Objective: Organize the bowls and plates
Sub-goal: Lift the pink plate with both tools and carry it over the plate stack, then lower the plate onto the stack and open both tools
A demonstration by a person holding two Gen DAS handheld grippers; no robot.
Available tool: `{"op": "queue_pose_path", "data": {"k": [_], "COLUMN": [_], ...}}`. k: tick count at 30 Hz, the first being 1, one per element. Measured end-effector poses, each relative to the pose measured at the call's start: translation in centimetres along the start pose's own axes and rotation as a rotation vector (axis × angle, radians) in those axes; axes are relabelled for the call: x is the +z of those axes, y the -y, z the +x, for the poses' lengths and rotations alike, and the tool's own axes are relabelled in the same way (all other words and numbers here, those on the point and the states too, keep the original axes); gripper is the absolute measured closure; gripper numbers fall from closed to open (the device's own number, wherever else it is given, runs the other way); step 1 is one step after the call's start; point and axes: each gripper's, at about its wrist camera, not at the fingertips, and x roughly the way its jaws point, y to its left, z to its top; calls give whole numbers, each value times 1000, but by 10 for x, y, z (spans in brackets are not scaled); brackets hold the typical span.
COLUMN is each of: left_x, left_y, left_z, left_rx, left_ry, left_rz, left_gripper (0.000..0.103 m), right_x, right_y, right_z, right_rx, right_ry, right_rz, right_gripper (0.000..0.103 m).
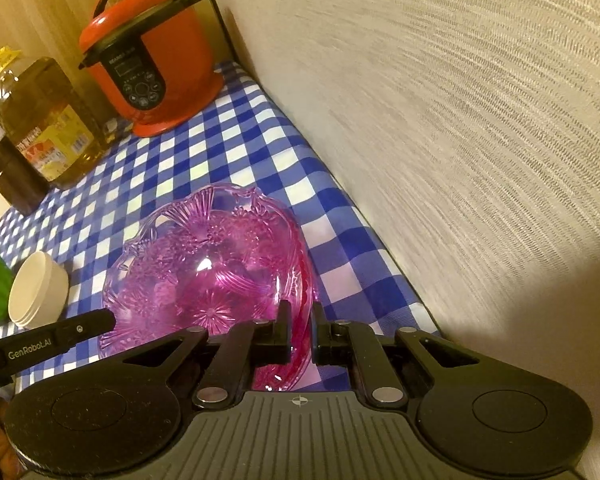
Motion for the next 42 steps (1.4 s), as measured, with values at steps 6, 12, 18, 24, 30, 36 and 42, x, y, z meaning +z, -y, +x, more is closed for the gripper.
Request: {"op": "queue_pose_path", "data": {"k": [6, 12, 18, 24, 30, 36, 42], "left_x": [0, -1, -6, -18, -33, -50, -68], "left_y": [0, 0, -10, -25, -35, -43, -62], "left_z": [1, 0, -11, -38, -73, -114, -152], "left_rx": [5, 0, 2, 6, 16, 34, 71], "left_ry": [0, 20, 52, 83, 111, 132, 149], "left_rz": [7, 26, -13, -71, -99, -107, -137], "left_gripper": [98, 86, 85, 85, 84, 81, 78], "right_x": [0, 1, -1, -10, -27, -46, -62], "right_y": [0, 7, 11, 0, -20, -42, -70], "right_z": [2, 10, -3, -22, -47, -72, -90], "right_rx": [-2, 9, 47, 51, 65, 101, 143], "right_ry": [-4, -32, 3, 22, 40, 46, 47], "right_rz": [0, 61, 90, 67, 18, -9, -53], "right_gripper": [94, 75, 49, 49, 49, 49, 49]}}
